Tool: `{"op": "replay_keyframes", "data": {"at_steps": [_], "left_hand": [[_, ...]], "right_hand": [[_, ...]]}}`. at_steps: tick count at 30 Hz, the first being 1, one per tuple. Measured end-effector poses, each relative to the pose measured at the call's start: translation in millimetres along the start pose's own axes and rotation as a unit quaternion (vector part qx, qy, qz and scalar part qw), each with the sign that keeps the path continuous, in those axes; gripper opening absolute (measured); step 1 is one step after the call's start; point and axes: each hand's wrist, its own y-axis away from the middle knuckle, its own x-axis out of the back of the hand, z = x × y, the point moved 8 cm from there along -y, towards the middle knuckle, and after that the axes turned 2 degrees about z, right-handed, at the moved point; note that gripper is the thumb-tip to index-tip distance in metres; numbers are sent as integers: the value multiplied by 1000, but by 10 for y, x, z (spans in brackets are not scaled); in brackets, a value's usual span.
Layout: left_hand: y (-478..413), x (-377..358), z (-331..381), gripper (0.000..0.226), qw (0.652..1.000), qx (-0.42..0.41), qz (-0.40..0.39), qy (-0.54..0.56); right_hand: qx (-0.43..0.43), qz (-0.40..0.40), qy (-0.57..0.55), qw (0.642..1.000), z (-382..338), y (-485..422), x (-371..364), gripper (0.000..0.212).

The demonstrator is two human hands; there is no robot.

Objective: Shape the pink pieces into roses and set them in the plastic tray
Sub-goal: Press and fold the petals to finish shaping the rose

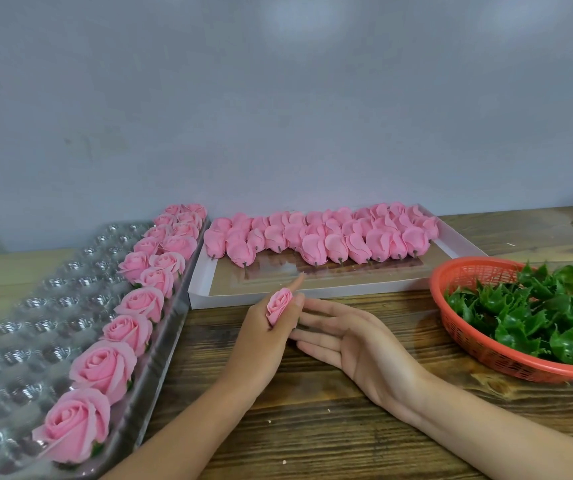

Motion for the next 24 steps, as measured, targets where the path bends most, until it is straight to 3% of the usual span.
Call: {"op": "replay_keyframes", "data": {"at_steps": [6,10,17,24], "left_hand": [[-8,3,31,52,998,1,5,61],[24,1,20,54,997,-11,3,75],[82,-170,3,46,996,-19,-86,15],[102,-227,-37,48,993,-7,-112,-25]], "right_hand": [[20,-14,8,1000,-15,11,-22,38],[67,7,98,993,-20,16,-27,44],[153,45,345,925,-127,80,-90,41],[212,46,437,873,-228,136,-147,24]]}}
